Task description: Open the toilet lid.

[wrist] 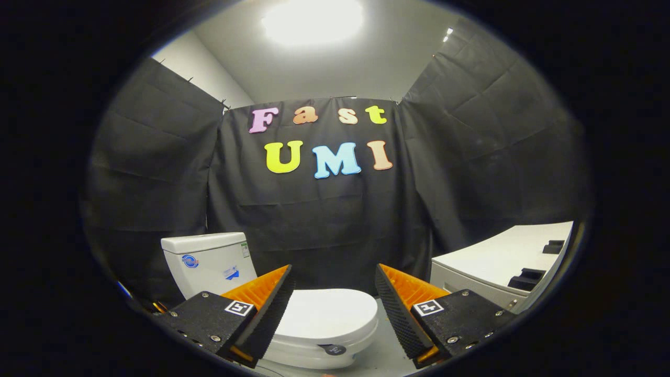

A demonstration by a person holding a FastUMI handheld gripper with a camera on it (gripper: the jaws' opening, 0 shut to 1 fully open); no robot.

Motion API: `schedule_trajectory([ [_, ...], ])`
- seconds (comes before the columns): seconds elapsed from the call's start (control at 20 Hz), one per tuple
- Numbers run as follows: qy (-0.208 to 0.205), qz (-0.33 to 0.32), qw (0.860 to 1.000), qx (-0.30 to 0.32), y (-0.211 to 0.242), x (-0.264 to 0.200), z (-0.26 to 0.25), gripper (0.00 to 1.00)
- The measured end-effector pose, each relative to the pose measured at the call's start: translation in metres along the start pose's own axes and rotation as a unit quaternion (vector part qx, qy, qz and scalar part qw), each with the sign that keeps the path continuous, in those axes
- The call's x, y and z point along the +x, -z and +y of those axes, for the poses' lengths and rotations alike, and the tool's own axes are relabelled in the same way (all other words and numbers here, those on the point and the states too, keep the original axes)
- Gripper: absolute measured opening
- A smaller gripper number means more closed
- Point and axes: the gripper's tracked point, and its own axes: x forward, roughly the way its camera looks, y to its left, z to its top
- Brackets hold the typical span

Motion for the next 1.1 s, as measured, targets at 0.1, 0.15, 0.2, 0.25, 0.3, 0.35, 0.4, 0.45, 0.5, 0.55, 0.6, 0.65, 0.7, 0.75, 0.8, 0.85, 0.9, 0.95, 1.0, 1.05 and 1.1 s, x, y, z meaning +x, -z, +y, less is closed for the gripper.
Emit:
schedule_trajectory([
  [0.1,-0.003,0.008,1.000,0.012,0.009,0.004,0.001,0.95],
  [0.15,-0.005,0.013,1.000,0.019,0.014,0.005,0.002,0.95],
  [0.2,-0.006,0.018,0.999,0.025,0.020,0.007,0.003,0.95],
  [0.25,-0.006,0.024,0.999,0.032,0.025,0.008,0.002,0.95],
  [0.3,-0.005,0.030,0.999,0.040,0.032,0.009,0.002,0.95],
  [0.35,-0.005,0.035,0.998,0.053,0.037,0.010,0.003,0.95],
  [0.4,-0.006,0.040,0.997,0.066,0.043,0.011,0.004,0.95],
  [0.45,-0.005,0.045,0.996,0.081,0.048,0.012,0.004,0.95],
  [0.5,-0.003,0.049,0.994,0.096,0.055,0.014,0.004,0.96],
  [0.55,0.002,0.054,0.992,0.111,0.061,0.016,0.002,0.96],
  [0.6,0.008,0.061,0.990,0.125,0.069,0.017,0.000,0.96],
  [0.65,0.016,0.061,0.988,0.139,0.074,0.020,-0.003,0.96],
  [0.7,0.023,0.069,0.985,0.154,0.082,0.020,-0.005,0.96],
  [0.75,0.028,0.076,0.982,0.169,0.091,0.022,-0.005,0.96],
  [0.8,0.032,0.085,0.980,0.179,0.100,0.022,-0.004,0.96],
  [0.85,0.037,0.097,0.977,0.185,0.110,0.024,-0.004,0.96],
  [0.9,0.039,0.110,0.974,0.193,0.122,0.024,-0.004,0.96],
  [0.95,0.041,0.121,0.970,0.206,0.131,0.026,-0.003,0.96],
  [1.0,0.043,0.131,0.965,0.223,0.140,0.029,-0.002,0.96],
  [1.05,0.046,0.142,0.958,0.243,0.150,0.032,-0.001,0.96],
  [1.1,0.051,0.154,0.952,0.261,0.161,0.033,0.000,0.96],
])
